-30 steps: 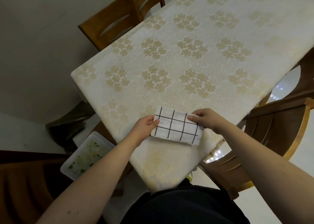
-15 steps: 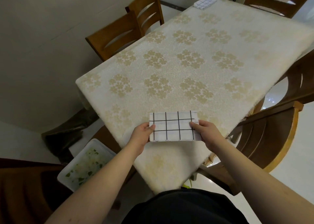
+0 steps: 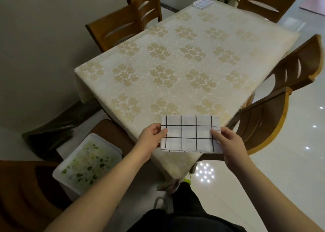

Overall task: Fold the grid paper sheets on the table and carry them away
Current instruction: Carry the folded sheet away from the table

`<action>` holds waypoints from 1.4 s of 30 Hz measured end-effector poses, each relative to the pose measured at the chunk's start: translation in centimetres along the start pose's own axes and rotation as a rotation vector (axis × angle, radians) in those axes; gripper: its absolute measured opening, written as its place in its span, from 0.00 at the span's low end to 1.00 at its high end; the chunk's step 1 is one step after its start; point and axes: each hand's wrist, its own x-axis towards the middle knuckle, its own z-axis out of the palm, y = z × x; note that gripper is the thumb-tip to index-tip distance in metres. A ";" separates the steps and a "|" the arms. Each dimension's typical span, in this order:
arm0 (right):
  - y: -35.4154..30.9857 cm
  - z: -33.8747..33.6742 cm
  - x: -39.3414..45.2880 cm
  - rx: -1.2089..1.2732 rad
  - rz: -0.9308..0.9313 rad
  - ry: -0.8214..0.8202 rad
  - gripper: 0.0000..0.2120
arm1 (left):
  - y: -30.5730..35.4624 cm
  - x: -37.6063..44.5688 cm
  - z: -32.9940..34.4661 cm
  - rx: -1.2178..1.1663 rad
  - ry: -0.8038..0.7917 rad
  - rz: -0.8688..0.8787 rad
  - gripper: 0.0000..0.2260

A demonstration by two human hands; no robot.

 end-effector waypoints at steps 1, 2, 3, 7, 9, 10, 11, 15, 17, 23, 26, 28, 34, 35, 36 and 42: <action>0.1 -0.5 -1.2 0.028 -0.006 0.035 0.06 | 0.0 -0.7 0.5 -0.012 -0.017 -0.003 0.04; 0.2 -1.2 -2.4 0.049 -0.021 0.068 0.05 | 0.0 -1.4 1.2 -0.022 -0.035 -0.006 0.04; 0.2 -1.9 -3.5 0.063 -0.039 0.096 0.04 | 0.1 -2.0 1.8 -0.028 -0.057 -0.007 0.03; 0.7 -5.3 -6.8 0.087 -0.079 0.205 0.06 | 1.0 -3.6 4.7 0.029 -0.168 -0.001 0.05; 1.1 -7.2 -7.9 0.109 -0.076 0.244 0.07 | 1.7 -4.2 6.2 0.074 -0.216 0.029 0.06; 1.4 -8.1 -8.3 0.121 -0.075 0.264 0.07 | 2.0 -4.5 7.0 0.096 -0.235 0.046 0.07; 1.7 -9.0 -8.7 0.131 -0.074 0.288 0.07 | 2.4 -4.8 7.9 0.118 -0.254 0.068 0.07; 2.6 -12.7 -10.3 0.179 -0.097 0.371 0.06 | 3.5 -6.4 12.0 0.208 -0.320 0.149 0.09; 3.2 -14.8 -11.4 0.209 -0.106 0.409 0.06 | 3.7 -7.3 14.5 0.249 -0.350 0.167 0.09; 5.7 -23.0 -15.1 0.287 -0.124 0.520 0.07 | 2.8 -10.4 24.2 0.241 -0.436 0.088 0.07; 7.3 -28.3 -17.2 0.353 -0.121 0.576 0.08 | 1.5 -12.5 30.0 0.265 -0.493 0.030 0.06; 8.5 -31.7 -18.1 0.399 -0.115 0.603 0.08 | 0.3 -13.3 33.5 0.315 -0.509 0.002 0.06; 10.6 -38.8 -19.1 0.478 -0.081 0.641 0.11 | -1.0 -15.6 40.6 0.387 -0.581 -0.055 0.07; 10.7 -39.6 -19.1 0.494 -0.081 0.642 0.11 | -0.9 -15.8 41.4 0.389 -0.584 -0.058 0.07; 10.6 -40.3 -18.9 0.508 -0.082 0.640 0.10 | -0.9 -15.9 42.0 0.392 -0.584 -0.059 0.08; 9.8 -42.4 -15.3 0.521 -0.066 0.603 0.10 | 0.2 -13.7 44.3 0.367 -0.533 -0.076 0.08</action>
